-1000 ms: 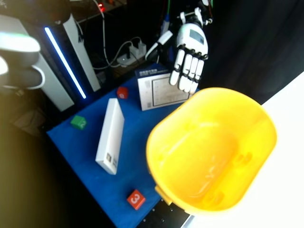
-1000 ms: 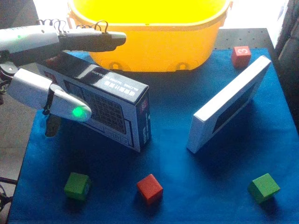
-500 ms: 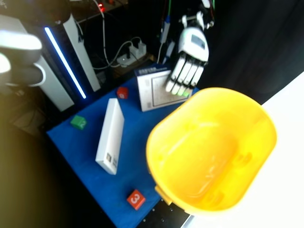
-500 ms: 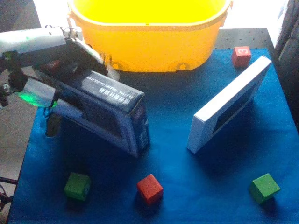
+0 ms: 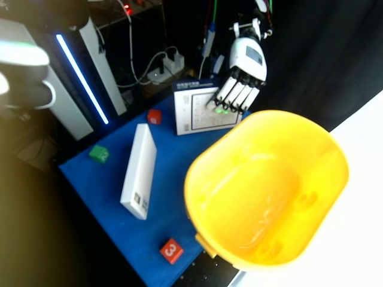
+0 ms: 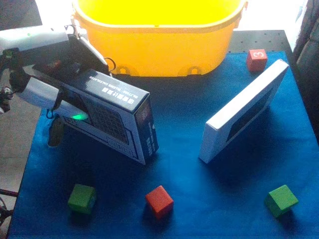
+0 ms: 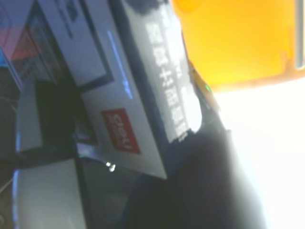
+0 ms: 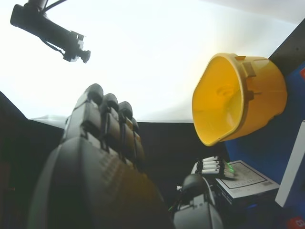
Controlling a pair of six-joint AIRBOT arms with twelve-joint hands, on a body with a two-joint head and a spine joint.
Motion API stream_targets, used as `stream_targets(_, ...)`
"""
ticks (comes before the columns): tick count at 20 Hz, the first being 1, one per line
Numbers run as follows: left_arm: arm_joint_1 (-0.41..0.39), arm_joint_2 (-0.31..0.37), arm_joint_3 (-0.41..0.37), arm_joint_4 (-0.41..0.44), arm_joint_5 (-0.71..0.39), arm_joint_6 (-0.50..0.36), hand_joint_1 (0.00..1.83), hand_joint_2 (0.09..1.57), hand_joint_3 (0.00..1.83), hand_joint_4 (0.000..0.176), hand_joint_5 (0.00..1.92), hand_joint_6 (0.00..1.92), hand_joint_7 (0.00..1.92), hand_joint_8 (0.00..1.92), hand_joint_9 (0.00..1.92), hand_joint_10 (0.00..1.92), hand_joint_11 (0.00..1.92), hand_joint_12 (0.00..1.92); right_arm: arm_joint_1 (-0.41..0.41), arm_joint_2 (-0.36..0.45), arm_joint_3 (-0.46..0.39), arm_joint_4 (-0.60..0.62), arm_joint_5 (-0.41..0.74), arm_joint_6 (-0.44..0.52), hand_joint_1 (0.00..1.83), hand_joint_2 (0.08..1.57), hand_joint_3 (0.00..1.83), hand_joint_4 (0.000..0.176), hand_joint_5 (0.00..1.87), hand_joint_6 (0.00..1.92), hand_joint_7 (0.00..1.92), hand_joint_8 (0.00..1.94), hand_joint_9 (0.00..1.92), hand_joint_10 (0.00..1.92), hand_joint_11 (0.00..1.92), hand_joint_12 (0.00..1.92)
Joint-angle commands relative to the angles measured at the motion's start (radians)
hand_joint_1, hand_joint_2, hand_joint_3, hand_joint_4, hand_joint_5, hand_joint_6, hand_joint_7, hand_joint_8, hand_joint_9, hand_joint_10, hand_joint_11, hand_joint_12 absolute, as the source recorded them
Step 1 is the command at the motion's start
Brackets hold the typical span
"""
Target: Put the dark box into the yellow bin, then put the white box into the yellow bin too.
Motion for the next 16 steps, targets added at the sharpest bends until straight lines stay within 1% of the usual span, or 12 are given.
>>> stream_targets(1,-0.006,-0.003,0.005,-0.051,-0.038,0.014,1.39,1.07,0.00,0.000,0.98,0.84,1.10,0.72,1.06,1.05,0.84,1.00,0.020,0.002,-0.004,0.022,0.094,-0.006,0.03,1.06,0.00,0.003,0.14,0.00,0.23,0.00,0.15,0.00,0.00,0.27)
stream_targets(4,-0.009,0.007,0.004,-0.087,-0.071,0.022,1.39,1.07,0.00,0.000,1.00,0.83,1.07,0.81,1.02,1.08,0.80,1.00,0.020,0.003,-0.004,0.022,0.094,-0.006,0.05,1.05,0.00,0.004,0.15,0.00,0.25,0.00,0.16,0.00,0.00,0.27)
stream_targets(5,-0.011,0.015,-0.001,-0.108,-0.085,0.033,1.38,1.09,0.00,0.000,1.03,0.77,1.02,0.91,0.93,1.18,0.72,1.08,0.020,0.003,-0.004,0.022,0.094,-0.006,0.04,1.06,0.00,0.001,0.14,0.00,0.24,0.00,0.15,0.00,0.00,0.25)
stream_targets(6,-0.012,0.029,-0.012,-0.138,-0.104,0.057,1.38,1.08,0.00,0.000,1.09,0.62,1.03,0.89,0.97,1.20,0.73,1.14,0.020,0.003,-0.004,0.023,0.094,-0.006,0.03,1.06,0.00,0.004,0.14,0.00,0.25,0.00,0.15,0.00,0.00,0.25)
stream_targets(7,-0.012,0.041,-0.022,-0.164,-0.123,0.074,1.29,1.06,0.00,0.000,1.14,0.55,1.06,0.96,0.99,1.06,0.80,1.29,0.020,0.003,-0.004,0.024,0.094,-0.006,0.02,1.06,0.00,0.006,0.14,0.00,0.25,0.00,0.15,0.00,0.00,0.25)
stream_targets(8,-0.013,0.053,-0.031,-0.190,-0.147,0.091,1.27,1.07,0.00,0.000,1.21,0.40,1.01,1.11,0.92,0.98,0.68,1.34,0.020,0.003,-0.004,0.025,0.094,-0.006,0.02,1.06,0.00,0.006,0.14,0.00,0.24,0.00,0.14,0.00,0.00,0.24)
stream_targets(9,-0.013,0.066,-0.042,-0.217,-0.170,0.111,1.36,1.08,0.00,0.000,1.13,0.65,1.03,0.95,0.92,1.08,0.68,1.19,0.019,0.003,-0.004,0.025,0.094,-0.006,0.02,1.07,0.00,0.002,0.14,0.00,0.24,0.00,0.14,0.00,0.00,0.24)
stream_targets(12,-0.020,0.081,-0.053,-0.297,-0.228,0.168,1.38,1.11,0.00,0.000,0.92,1.07,0.99,0.98,0.93,1.06,0.79,1.05,0.019,0.002,-0.001,0.029,0.094,-0.006,0.00,1.07,0.00,0.000,0.13,0.00,0.24,0.00,0.14,0.00,0.00,0.24)
stream_targets(13,-0.039,0.083,-0.048,-0.318,-0.246,0.177,1.37,1.11,0.00,0.000,0.93,1.09,0.99,0.92,0.91,1.12,0.75,1.09,0.018,0.002,0.000,0.032,0.094,-0.006,0.00,1.07,0.00,0.000,0.13,0.00,0.25,0.00,0.14,0.00,0.00,0.24)
stream_targets(14,-0.049,0.087,-0.046,-0.327,-0.255,0.178,1.37,1.12,0.00,0.000,0.97,1.01,0.91,1.03,0.86,1.22,0.72,1.11,0.017,0.002,0.000,0.033,0.094,-0.006,0.00,1.07,0.00,0.000,0.13,0.00,0.25,0.00,0.15,0.00,0.02,0.25)
stream_targets(15,-0.060,0.092,-0.046,-0.339,-0.265,0.182,1.36,1.15,0.00,0.000,0.99,0.78,0.87,1.18,0.80,1.39,0.68,1.23,0.017,0.002,0.001,0.033,0.094,-0.006,0.00,1.07,0.00,0.000,0.14,0.00,0.26,0.01,0.16,0.01,0.02,0.26)
stream_targets(16,-0.071,0.099,-0.046,-0.356,-0.279,0.192,1.36,1.15,0.00,0.000,0.96,0.73,0.87,1.21,0.80,1.43,0.71,1.27,0.017,0.001,0.001,0.034,0.094,-0.006,0.00,1.06,0.00,0.000,0.13,0.00,0.26,0.01,0.15,0.01,0.02,0.26)
